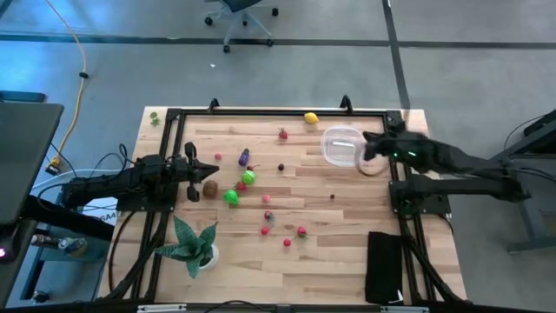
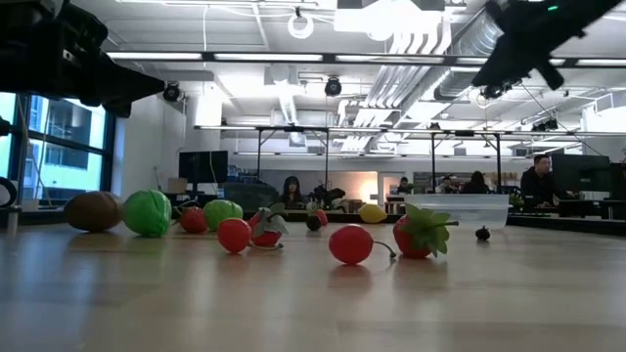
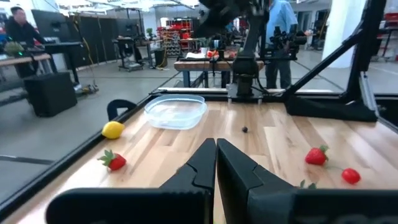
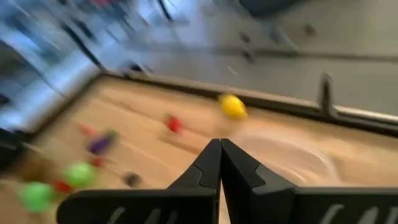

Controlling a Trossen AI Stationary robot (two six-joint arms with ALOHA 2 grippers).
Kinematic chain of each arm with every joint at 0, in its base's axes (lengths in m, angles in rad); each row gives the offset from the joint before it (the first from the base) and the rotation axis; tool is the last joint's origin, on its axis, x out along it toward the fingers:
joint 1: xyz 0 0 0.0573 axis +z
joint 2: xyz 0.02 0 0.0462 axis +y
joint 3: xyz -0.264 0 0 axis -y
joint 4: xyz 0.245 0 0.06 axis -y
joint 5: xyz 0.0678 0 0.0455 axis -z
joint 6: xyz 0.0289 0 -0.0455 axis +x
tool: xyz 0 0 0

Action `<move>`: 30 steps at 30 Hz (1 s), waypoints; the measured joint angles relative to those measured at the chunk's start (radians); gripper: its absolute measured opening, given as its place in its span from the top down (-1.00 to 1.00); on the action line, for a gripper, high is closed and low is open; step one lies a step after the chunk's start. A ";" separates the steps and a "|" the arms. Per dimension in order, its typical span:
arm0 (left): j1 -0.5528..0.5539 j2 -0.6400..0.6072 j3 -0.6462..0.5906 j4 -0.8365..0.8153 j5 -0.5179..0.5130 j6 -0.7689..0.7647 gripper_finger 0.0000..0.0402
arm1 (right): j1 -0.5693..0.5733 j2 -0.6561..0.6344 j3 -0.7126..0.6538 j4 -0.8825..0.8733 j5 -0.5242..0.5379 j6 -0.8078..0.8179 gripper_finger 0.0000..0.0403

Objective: Pick and placing Produce into tupperware
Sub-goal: Prepare the transparent container

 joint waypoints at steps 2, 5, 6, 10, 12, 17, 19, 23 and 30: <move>0.000 0.000 0.000 -0.011 0.014 -0.020 0.97 | -0.093 0.145 0.088 -0.082 -0.065 -0.006 1.00; 0.000 0.000 0.000 -0.011 0.030 -0.053 0.97 | -0.232 0.353 0.199 -0.202 -0.241 -0.077 1.00; 0.000 0.000 0.000 -0.011 0.036 -0.068 0.97 | -0.264 0.415 0.218 -0.226 -0.283 -0.096 1.00; 0.000 0.000 0.000 -0.011 0.047 -0.094 0.97 | -0.325 0.602 0.242 -0.249 -0.316 -0.116 1.00; 0.000 0.000 0.000 -0.011 0.047 -0.094 0.97 | -0.326 0.670 0.242 -0.232 -0.359 -0.109 1.00; 0.000 0.000 0.000 -0.011 0.063 -0.095 0.97 | -0.267 0.809 0.243 -0.130 -0.399 -0.059 1.00; 0.000 0.000 0.000 -0.011 0.078 -0.095 0.97 | -0.251 0.864 0.243 -0.090 -0.417 -0.028 1.00; 0.000 0.000 0.000 -0.011 0.096 -0.095 0.97 | -0.239 0.978 0.245 -0.034 -0.446 -0.028 1.00; 0.000 0.000 0.000 -0.010 0.100 -0.096 0.97 | -0.168 1.056 0.278 -0.026 -0.408 -0.045 1.00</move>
